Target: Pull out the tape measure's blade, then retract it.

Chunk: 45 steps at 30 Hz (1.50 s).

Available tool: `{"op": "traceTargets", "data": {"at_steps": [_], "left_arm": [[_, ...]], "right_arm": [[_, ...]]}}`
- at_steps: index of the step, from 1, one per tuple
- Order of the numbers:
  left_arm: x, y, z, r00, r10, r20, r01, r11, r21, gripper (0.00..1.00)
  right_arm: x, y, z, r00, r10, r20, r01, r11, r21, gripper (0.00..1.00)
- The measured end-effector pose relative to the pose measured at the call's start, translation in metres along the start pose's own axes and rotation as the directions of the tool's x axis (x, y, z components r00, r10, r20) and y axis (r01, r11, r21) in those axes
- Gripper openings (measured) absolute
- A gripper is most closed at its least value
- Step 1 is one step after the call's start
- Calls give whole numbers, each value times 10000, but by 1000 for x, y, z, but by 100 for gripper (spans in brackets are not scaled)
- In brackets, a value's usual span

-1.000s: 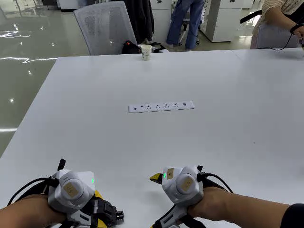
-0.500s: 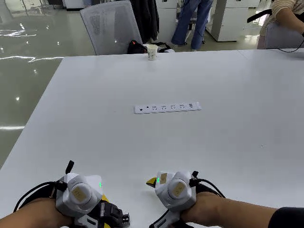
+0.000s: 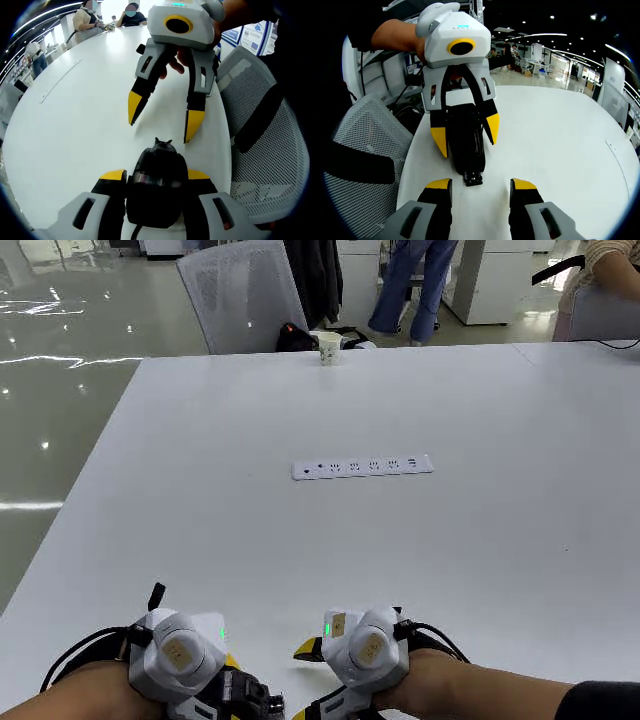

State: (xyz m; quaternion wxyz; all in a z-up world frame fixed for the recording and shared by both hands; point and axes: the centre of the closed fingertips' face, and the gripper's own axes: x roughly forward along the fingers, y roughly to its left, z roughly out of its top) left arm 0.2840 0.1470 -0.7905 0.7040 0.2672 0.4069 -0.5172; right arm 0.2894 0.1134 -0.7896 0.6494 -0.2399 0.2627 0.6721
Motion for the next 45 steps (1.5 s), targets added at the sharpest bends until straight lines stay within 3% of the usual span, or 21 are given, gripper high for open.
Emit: {"op": "traceTargets", "data": {"at_steps": [1, 2, 3, 4, 6, 8, 12, 21, 23, 30, 35, 38, 39, 45], "left_arm": [[2, -3, -5, 9996, -155, -217, 153, 9999, -79, 41], [5, -8, -14, 9974, -305, -660, 355, 9965, 756, 41], [4, 1, -9, 9977, 570, -375, -514, 9891, 1378, 41], [3, 5, -10, 9950, 980, -215, -943, 9865, 1338, 40], [3, 2, -7, 9978, 651, 105, -657, 9943, 842, 39], [2, 5, -8, 9977, 671, 97, -676, 9957, 628, 39], [4, 6, -8, 9981, 608, -86, -598, 9944, 874, 38], [1, 5, -6, 9985, 545, -86, -534, 9939, 962, 39], [-4, 3, 4, 9984, 407, 400, -436, 9962, 754, 38], [-9, 1, 4, 9997, 244, 90, -253, 9923, 1209, 36], [-9, 2, 4, 9997, 235, 87, -243, 9936, 1100, 35], [-8, 0, 3, 10000, 95, -24, -91, 9905, 1370, 35], [-9, 0, 3, 9999, 82, -57, -73, 9900, 1409, 35], [-9, 0, 3, 9999, 43, -124, -26, 9908, 1351, 35]], "right_arm": [[1, 2, 0, 10000, 62, -41, -62, 10000, -67, 41], [3, 4, 0, 9998, 116, -135, -120, 9995, -300, 37], [5, 5, -1, 9997, 158, -193, -165, 9992, -370, 35], [6, 7, -1, 9994, 215, -261, -226, 9989, -416, 33], [8, 9, -3, 9989, 214, -409, -241, 9976, -650, 27], [10, 9, -3, 9985, 260, -488, -299, 9964, -799, 23], [12, 7, -2, 9983, 222, -545, -267, 9963, -816, 23], [17, 6, 0, 9977, 223, -645, -285, 9948, -978, 20], [18, 6, 0, 9974, 253, -670, -317, 9949, -961, 19], [23, 10, -1, 9956, 414, -835, -512, 9915, -1193, 16], [24, 11, -3, 9928, 541, -1071, -679, 9892, -1296, 13], [26, 14, -2, 9893, 714, -1272, -879, 9877, -1292, 13], [26, 15, -2, 9886, 732, -1313, -872, 9907, -1045, 13], [25, 13, -3, 9882, 689, -1369, -875, 9870, -1347, 12]]}}
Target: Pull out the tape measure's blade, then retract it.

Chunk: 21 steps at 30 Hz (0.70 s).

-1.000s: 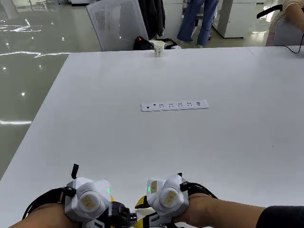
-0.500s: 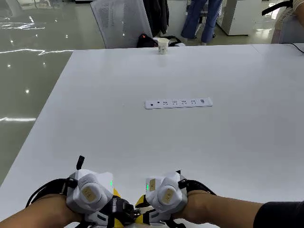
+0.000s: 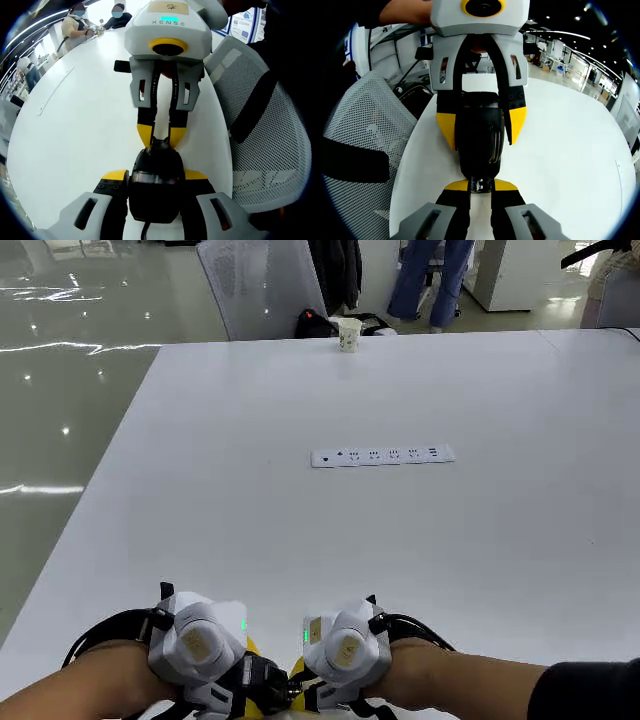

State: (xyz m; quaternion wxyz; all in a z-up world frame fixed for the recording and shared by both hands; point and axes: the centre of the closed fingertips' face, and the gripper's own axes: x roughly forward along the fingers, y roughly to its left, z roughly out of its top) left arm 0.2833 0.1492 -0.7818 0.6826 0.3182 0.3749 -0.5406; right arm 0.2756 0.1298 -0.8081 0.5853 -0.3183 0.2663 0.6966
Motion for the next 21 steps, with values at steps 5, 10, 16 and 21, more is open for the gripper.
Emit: {"op": "traceTargets", "data": {"at_steps": [5, 10, 16, 21], "left_arm": [[-3, -3, 0, 9998, -192, 17, 191, 9996, 198, 35], [-1, -2, -1, 9994, -261, -234, 266, 9994, 233, 34], [-1, -2, -3, 9988, -337, -365, 344, 9993, 169, 34], [-1, -3, -4, 9981, -389, -484, 404, 9988, 292, 33]], "right_arm": [[0, -1, 0, 10000, -21, -22, 21, 10000, 35, 11], [1, -1, 0, 9999, -52, -129, 52, 10000, 4, 13], [2, -1, -1, 9999, -113, -47, 115, 9995, 307, 11], [0, 0, -1, 9998, 7, 202, -15, 9993, 367, 10]]}}
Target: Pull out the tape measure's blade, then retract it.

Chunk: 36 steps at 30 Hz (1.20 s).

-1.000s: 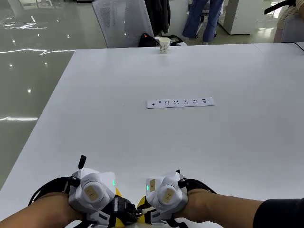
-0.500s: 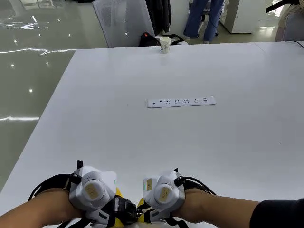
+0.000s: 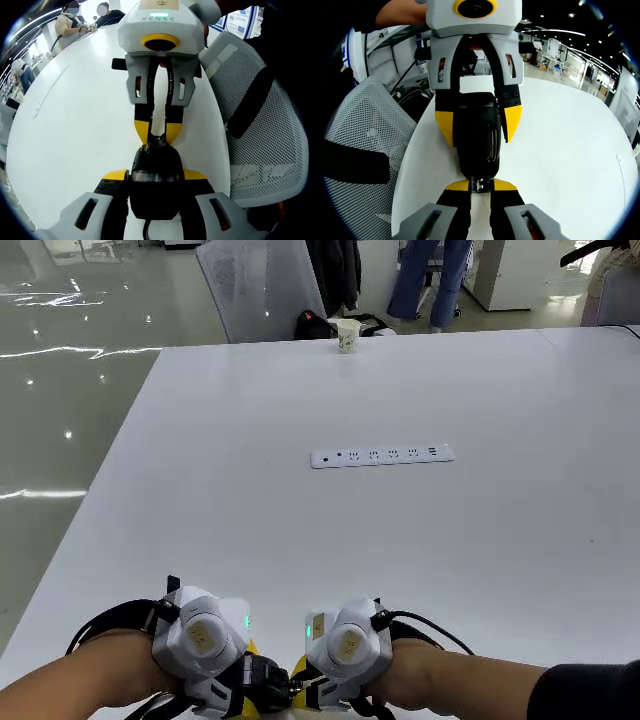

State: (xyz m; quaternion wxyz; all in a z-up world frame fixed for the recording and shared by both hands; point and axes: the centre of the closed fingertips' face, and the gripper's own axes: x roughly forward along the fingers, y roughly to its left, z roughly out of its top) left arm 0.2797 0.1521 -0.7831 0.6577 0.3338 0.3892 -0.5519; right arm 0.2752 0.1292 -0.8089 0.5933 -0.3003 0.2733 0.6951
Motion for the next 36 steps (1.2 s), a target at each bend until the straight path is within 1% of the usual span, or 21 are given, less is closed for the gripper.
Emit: {"op": "traceTargets", "data": {"at_steps": [2, 5, 14, 19, 28, 36], "left_arm": [[0, 0, 0, 10000, 10, -43, -10, 10000, 40, 33], [1, 1, 0, 10000, 31, -43, -31, 10000, 49, 33], [1, 1, 0, 9999, 121, -16, -121, 9999, -38, 33], [1, 1, 0, 9999, 133, -71, -133, 9999, 0, 33], [1, 1, 0, 9999, 143, -80, -144, 9998, -122, 33], [0, 1, 1, 9999, 141, -54, -141, 9998, -127, 33]], "right_arm": [[0, 1, 0, 10000, 20, -72, -21, 9999, -165, 10], [-1, 1, -1, 10000, 12, -74, -14, 9998, -215, 10], [-2, 0, -2, 9999, -26, -114, 25, 10000, -85, 10], [-5, 1, -7, 9998, -59, -179, 58, 10000, -24, 10], [-11, 1, -13, 9994, -45, -351, 42, 9999, -93, 10], [-15, 1, -16, 9993, -29, -383, 32, 10000, 65, 10]]}}
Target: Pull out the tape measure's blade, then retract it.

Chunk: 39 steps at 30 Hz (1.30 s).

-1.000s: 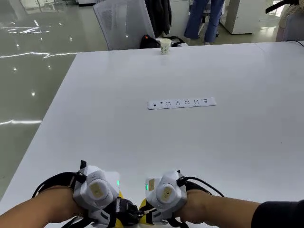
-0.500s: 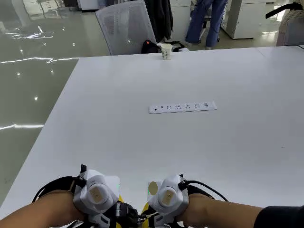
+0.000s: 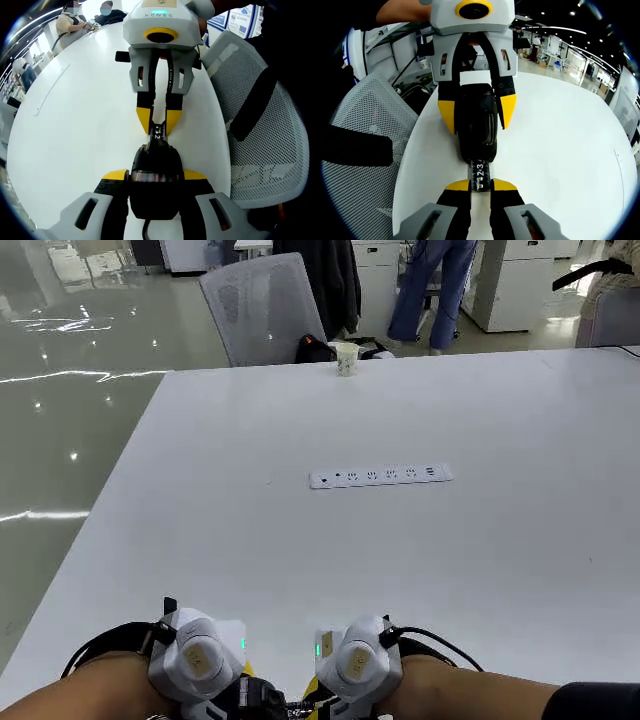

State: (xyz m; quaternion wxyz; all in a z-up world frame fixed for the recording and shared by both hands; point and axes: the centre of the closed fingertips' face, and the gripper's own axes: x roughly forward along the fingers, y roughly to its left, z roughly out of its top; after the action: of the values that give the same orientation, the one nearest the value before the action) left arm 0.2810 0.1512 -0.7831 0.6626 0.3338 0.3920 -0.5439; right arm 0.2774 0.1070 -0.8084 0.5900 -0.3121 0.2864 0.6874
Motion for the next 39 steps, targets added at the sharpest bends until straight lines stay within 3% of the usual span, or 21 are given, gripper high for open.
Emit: {"op": "traceTargets", "data": {"at_steps": [39], "left_arm": [[0, 1, 0, 9999, 116, 101, -115, 9999, -95, 34]], "right_arm": [[-12, -3, -17, 9999, 23, -170, -19, 9997, 262, 11]]}}
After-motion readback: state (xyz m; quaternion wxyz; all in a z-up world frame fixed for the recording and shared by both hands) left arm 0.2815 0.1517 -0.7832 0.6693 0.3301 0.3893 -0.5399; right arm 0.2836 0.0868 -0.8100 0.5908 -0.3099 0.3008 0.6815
